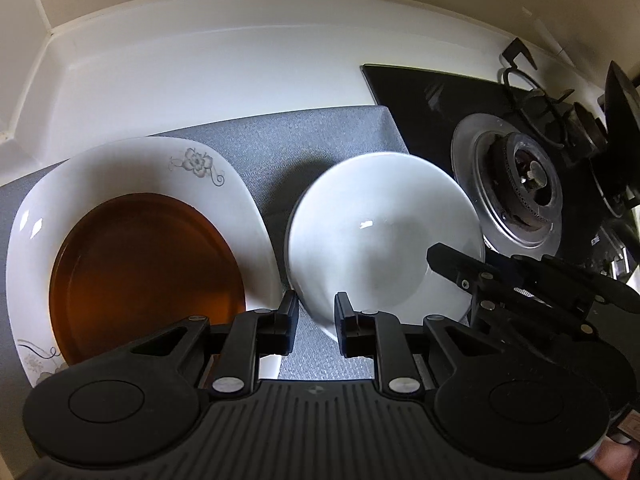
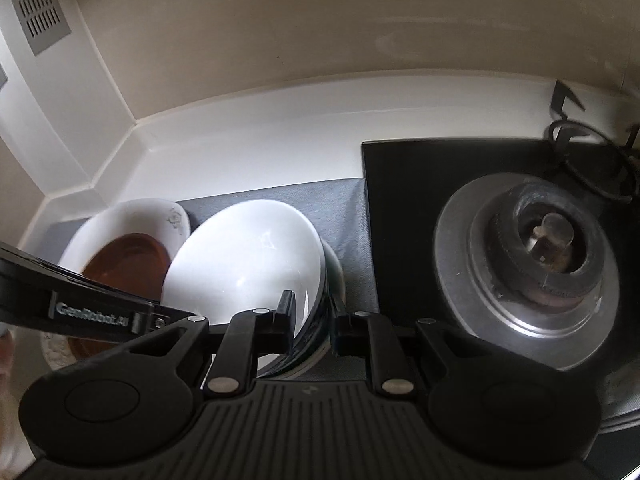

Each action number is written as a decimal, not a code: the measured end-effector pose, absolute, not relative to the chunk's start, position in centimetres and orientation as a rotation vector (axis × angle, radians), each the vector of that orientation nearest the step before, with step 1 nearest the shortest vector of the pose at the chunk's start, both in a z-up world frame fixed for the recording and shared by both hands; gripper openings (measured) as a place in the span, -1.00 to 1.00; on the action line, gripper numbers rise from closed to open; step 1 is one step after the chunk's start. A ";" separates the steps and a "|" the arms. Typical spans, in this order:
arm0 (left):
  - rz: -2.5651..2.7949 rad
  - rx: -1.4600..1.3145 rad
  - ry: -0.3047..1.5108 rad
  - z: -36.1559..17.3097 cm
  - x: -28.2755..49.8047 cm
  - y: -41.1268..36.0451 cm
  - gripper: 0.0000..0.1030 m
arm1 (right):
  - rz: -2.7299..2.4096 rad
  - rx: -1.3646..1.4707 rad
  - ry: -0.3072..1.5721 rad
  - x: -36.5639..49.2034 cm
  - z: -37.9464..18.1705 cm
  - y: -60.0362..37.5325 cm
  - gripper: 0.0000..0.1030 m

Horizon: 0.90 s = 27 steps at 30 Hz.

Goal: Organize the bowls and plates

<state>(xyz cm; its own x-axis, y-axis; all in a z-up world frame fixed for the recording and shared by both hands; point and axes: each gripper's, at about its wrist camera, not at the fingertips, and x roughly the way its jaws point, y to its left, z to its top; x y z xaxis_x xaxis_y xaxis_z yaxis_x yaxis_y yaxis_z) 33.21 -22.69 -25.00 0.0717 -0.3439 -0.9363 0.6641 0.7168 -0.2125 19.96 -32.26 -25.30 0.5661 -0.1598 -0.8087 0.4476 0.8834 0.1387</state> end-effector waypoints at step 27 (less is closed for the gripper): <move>-0.800 0.347 1.270 -26.1 33.8 -24.0 -0.48 | -0.312 0.675 0.915 18.7 -29.1 -35.6 -0.24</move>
<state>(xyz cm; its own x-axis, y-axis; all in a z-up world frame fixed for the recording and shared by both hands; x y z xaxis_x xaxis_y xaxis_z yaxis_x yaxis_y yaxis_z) 33.83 -24.02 -26.15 0.0798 -0.3392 -0.9373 0.6991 0.6894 -0.1900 18.72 -35.55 -29.09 0.5846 0.0299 -0.8108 0.5194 0.7539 0.4023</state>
